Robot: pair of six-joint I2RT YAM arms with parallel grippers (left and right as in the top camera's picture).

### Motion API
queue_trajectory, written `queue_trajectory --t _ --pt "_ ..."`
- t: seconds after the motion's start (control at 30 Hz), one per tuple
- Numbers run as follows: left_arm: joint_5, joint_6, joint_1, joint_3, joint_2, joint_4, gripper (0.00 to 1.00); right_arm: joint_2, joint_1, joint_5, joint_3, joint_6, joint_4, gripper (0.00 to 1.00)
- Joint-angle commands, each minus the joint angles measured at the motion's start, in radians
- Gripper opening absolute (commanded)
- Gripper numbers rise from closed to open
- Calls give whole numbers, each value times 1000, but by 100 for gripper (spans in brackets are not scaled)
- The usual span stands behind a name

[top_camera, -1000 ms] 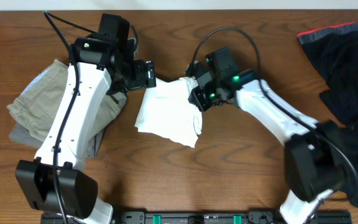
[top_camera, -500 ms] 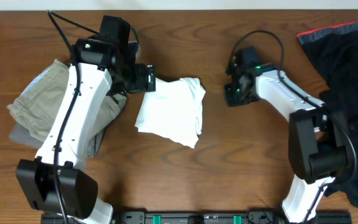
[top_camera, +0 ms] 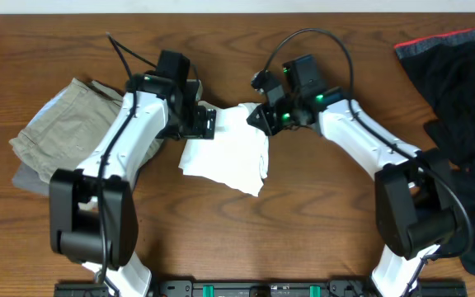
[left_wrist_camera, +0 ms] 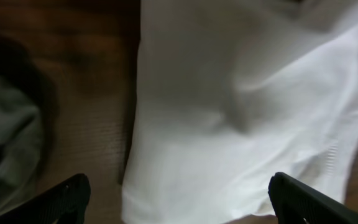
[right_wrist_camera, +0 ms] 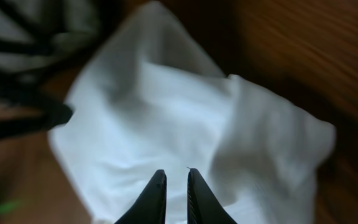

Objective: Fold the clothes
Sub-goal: 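Grasp the folded shirt bundle with both grippers from either side, then carry the folded shirt left with the left gripper onto the khaki pants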

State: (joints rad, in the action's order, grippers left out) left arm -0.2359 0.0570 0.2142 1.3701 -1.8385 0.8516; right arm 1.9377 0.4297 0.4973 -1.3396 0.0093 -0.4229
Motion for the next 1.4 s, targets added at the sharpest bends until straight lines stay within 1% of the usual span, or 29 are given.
queue_trajectory --t 0.0,0.1,0.17,0.33,0.47,0.5,0.6,0.67,0.77,0.97,1.03,1.17,1.37 --pt "-6 -29 -2 -8 -32 -14 94 62 18 -235 -13 111 -4 12" --pt "-7 -50 -2 -10 -68 -26 93 118 8 -322 -13 211 -40 12" --pt "-7 -49 -2 -10 -92 -44 93 152 -10 -339 -13 262 -82 11" --pt "-25 -49 -2 -10 -143 -87 94 165 -36 -298 -13 246 -120 10" --pt "-159 -60 -2 -10 -191 -119 93 161 -40 -268 -13 220 -124 12" --pt "-215 -76 -2 -10 -203 -125 89 161 -40 -260 -13 215 -126 12" --pt "-375 -145 -2 -10 -229 -129 68 161 -40 -253 -13 198 -138 12" --pt "-427 -176 -2 -10 -233 -125 42 161 -40 -253 -13 196 -145 12" --pt "-435 -192 -2 -10 -232 -121 7 161 -40 -253 -14 194 -152 12" --pt "-439 -192 -47 -8 -211 -64 6 120 -43 -253 -16 138 -200 15" --pt "-460 -201 -80 -2 -183 -25 6 87 -43 -253 -16 87 -211 15" --pt "-503 -218 -179 -1 -64 11 6 -11 -45 -255 -16 37 -213 15" --pt "-523 -219 -336 -1 122 15 6 -111 -45 -257 -16 38 -179 20"
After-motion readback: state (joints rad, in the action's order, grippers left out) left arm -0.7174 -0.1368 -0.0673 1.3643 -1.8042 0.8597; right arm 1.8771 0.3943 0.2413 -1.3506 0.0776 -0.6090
